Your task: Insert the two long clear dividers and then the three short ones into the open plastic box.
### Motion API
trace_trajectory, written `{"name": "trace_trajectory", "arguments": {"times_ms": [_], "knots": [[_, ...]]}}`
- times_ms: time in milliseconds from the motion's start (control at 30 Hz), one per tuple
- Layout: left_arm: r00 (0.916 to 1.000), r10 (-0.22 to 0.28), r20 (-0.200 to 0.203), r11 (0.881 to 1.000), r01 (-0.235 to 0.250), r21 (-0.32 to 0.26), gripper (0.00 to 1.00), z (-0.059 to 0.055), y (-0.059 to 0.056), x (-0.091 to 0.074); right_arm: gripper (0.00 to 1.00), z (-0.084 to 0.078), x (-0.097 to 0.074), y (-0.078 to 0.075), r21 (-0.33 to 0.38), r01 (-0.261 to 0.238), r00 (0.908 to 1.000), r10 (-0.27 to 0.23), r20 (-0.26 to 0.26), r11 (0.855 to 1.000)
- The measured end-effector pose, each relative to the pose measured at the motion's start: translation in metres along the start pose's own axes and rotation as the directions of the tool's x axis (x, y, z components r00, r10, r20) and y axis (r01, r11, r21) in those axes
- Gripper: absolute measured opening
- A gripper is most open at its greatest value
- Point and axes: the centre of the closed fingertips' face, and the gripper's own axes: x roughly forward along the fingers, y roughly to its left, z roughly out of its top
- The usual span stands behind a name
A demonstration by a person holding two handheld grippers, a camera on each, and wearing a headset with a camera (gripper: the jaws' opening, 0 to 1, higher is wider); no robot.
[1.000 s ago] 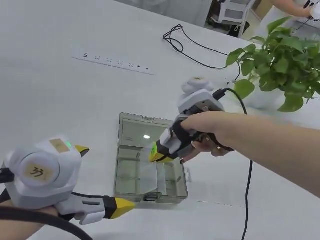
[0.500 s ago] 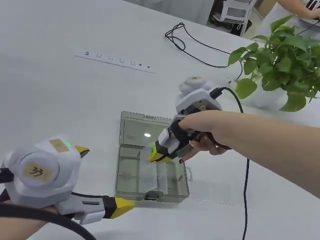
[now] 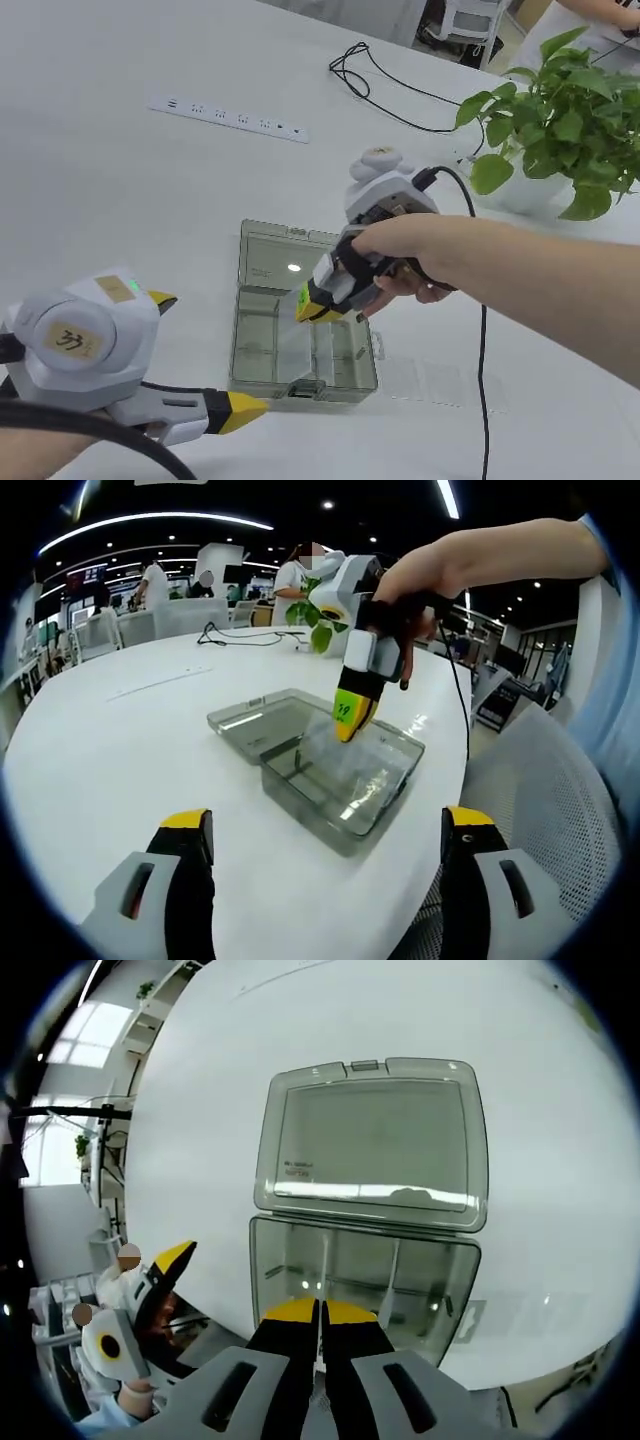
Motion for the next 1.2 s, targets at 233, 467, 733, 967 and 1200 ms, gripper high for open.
{"name": "trace_trajectory", "arguments": {"times_ms": [233, 467, 733, 967, 1200], "knots": [[1.0, 0.005, -0.005, 1.0, -0.005, -0.006, 0.96, -0.003, 0.002, -0.001, 0.02, -0.005, -0.001, 0.006, -0.031, 0.024, 0.9997, -0.025, -0.009, 0.999], [1.0, 0.003, -0.006, 1.0, -0.003, -0.006, 0.96, -0.004, 0.002, 0.0, 0.02, -0.006, 0.0, 0.01, -0.081, 0.061, 0.9977, -0.063, -0.024, 0.995], [1.0, 0.001, -0.006, 1.0, -0.001, -0.008, 0.96, -0.005, 0.003, 0.0, 0.03, -0.005, 0.001, 0.011, -0.151, 0.111, 0.992, -0.119, -0.042, 0.982], [1.0, 0.0, -0.008, 1.0, 0.0, -0.01, 0.95, -0.006, 0.005, 0.001, 0.03, 0.001, 0.005, 0.01, -0.184, 0.141, 0.9867, -0.153, -0.055, 0.973], [1.0, -0.001, -0.008, 1.0, 0.001, -0.006, 0.95, -0.004, 0.005, 0.002, 0.03, -0.002, 0.01, 0.012, -0.216, 0.161, 0.9824, -0.177, -0.059, 0.963]]}}
